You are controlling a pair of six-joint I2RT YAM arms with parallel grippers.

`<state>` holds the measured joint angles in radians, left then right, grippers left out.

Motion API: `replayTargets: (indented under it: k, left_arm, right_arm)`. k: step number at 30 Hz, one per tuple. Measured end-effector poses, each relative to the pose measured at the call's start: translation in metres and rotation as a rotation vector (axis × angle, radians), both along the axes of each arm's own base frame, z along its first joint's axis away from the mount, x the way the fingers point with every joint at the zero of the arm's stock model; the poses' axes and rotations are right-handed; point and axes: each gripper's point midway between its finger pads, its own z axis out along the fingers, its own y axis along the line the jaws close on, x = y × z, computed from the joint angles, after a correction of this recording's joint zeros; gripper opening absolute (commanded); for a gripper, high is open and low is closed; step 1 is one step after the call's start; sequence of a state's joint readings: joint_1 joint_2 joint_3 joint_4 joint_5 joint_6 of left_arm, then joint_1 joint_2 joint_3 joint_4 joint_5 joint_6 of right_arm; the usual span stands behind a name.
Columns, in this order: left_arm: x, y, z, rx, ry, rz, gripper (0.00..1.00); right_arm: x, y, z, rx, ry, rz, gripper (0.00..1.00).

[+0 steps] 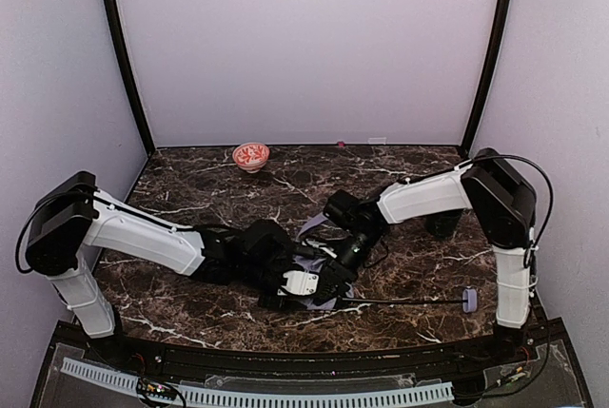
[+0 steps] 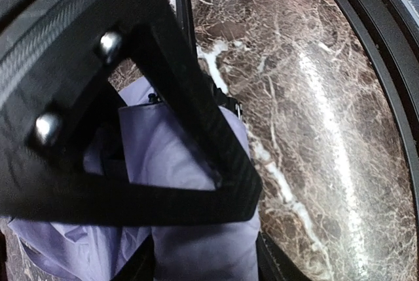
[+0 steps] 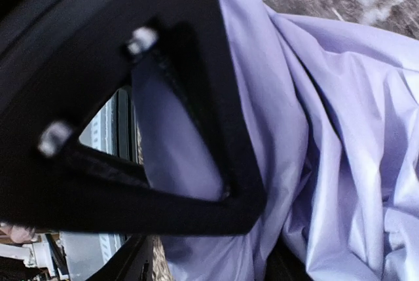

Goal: Put away the umbrella

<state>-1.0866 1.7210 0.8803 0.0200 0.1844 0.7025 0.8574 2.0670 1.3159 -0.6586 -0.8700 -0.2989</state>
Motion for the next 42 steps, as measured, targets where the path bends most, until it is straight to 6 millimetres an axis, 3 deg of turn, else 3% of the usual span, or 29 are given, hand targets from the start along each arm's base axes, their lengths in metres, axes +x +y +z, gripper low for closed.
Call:
replayTargets:
  k: [10,17,20,24,29,33,39,42]
  left_arm:
    - [0.010,-0.009,-0.001,-0.020,0.146,0.001,0.41]
    - [0.014,-0.013,0.000,-0.014,0.276,0.002,0.37]
    - [0.016,-0.014,0.000,-0.010,0.331,0.008,0.36]
    - [0.018,-0.015,0.001,-0.006,0.419,0.020,0.35]
    - [0.021,-0.015,0.001,-0.007,0.508,0.031,0.34]
    - [0.023,-0.015,0.002,-0.010,0.561,0.042,0.34]
    - [0.026,-0.015,0.002,-0.014,0.630,0.059,0.33]
    - [0.026,-0.016,0.001,-0.011,0.660,0.067,0.33]
  right_arm:
    - [0.040,-0.047,0.019,-0.076,-0.190,-0.217,0.58]
    - [0.053,-0.069,0.059,0.030,-0.452,-0.361,0.58]
    - [0.052,-0.072,0.073,0.091,-0.574,-0.381,0.58]
    - [0.022,-0.066,0.083,0.194,-0.791,-0.307,0.59]
    - [-0.008,-0.054,0.072,0.247,-0.999,-0.179,0.63]
    - [-0.010,-0.041,0.062,0.219,-1.145,-0.117,0.66]
    - [-0.009,-0.029,0.015,0.055,-1.272,0.018,0.67]
    - [0.001,-0.027,0.007,0.001,-1.325,0.020,0.67]
